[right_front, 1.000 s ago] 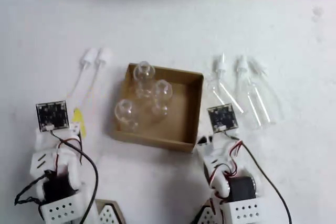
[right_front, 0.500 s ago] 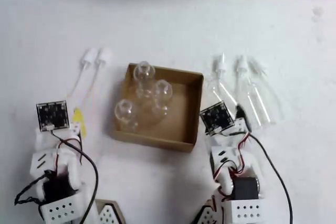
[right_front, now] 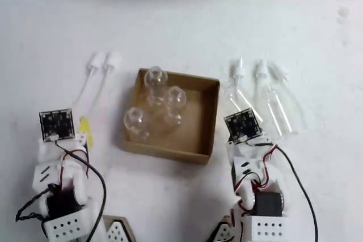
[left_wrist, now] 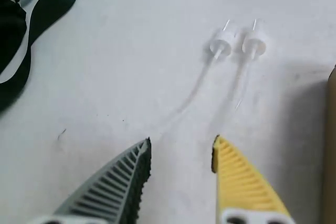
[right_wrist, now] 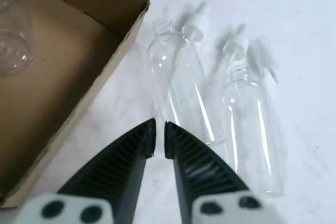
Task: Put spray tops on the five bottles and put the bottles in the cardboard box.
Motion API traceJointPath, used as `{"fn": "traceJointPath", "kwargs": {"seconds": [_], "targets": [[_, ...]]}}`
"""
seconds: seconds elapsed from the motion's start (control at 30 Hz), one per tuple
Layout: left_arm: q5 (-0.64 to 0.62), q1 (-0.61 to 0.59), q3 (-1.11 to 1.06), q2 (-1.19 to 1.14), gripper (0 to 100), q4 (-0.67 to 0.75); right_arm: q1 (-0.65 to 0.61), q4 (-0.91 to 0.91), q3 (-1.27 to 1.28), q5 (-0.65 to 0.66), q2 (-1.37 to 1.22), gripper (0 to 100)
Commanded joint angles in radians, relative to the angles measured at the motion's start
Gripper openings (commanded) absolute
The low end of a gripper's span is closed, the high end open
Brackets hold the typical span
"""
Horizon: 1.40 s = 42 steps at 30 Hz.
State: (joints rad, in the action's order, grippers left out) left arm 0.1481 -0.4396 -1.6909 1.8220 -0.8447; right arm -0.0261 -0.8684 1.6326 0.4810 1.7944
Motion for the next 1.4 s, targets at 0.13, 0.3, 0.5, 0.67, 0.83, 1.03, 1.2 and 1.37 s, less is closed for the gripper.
{"fn": "traceJointPath", "kwargs": {"seconds": [0.13, 0.3, 0.5, 0.67, 0.83, 1.03, 1.2, 1.37], "targets": [[0.011, -0.007, -0.002, 0.008, 18, 0.006, -0.077, -0.189, -0.422, -0.071, -0.291, 1.5], [0.011, -0.005, -0.002, 0.008, 18, -0.006, -0.097, -0.214, -0.589, -0.072, -0.610, 1.7], [0.011, -0.005, -0.002, 0.008, 18, -0.006, -0.090, -0.216, -0.718, -0.132, -0.952, 1.8], [0.011, -0.005, -0.002, 0.008, 18, -0.006, -0.088, -0.239, -0.875, -0.242, -1.161, 1.8], [0.011, -0.005, -0.002, 0.008, 18, -0.006, -0.088, -0.318, -1.069, -0.256, -1.337, 1.8], [0.011, -0.005, -0.002, 0.008, 18, -0.006, -0.077, -0.389, -1.243, -0.258, -1.564, 1.8], [0.011, -0.005, -0.002, 0.008, 18, -0.006, -0.004, -0.386, -1.346, -0.316, -1.722, 1.8], [0.011, -0.005, -0.002, 0.008, 18, -0.006, 0.007, -0.386, -1.427, -0.324, -1.847, 1.8]]}}
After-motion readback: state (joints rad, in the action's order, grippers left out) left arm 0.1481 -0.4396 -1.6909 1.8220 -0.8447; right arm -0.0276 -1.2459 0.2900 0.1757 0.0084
